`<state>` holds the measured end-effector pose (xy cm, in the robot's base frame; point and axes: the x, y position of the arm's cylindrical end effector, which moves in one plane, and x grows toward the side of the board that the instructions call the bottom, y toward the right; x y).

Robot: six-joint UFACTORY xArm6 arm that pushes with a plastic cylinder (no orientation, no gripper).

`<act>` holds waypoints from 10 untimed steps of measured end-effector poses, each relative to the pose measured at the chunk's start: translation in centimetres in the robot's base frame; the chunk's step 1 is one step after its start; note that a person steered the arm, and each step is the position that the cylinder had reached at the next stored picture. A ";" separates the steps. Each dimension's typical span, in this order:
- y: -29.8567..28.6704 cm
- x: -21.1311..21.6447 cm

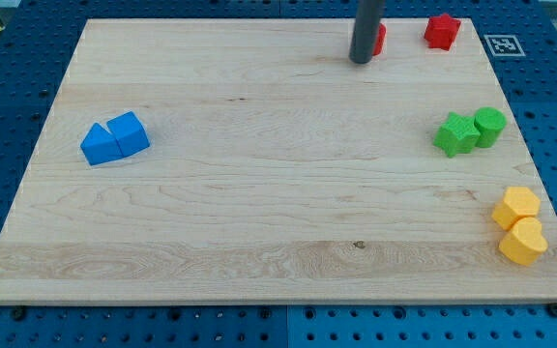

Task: Move the arm above the green circle

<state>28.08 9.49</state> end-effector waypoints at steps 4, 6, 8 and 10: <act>3.2 -2.0; 3.2 -3.1; 1.7 -4.4; 5.6 -4.4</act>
<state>23.71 15.09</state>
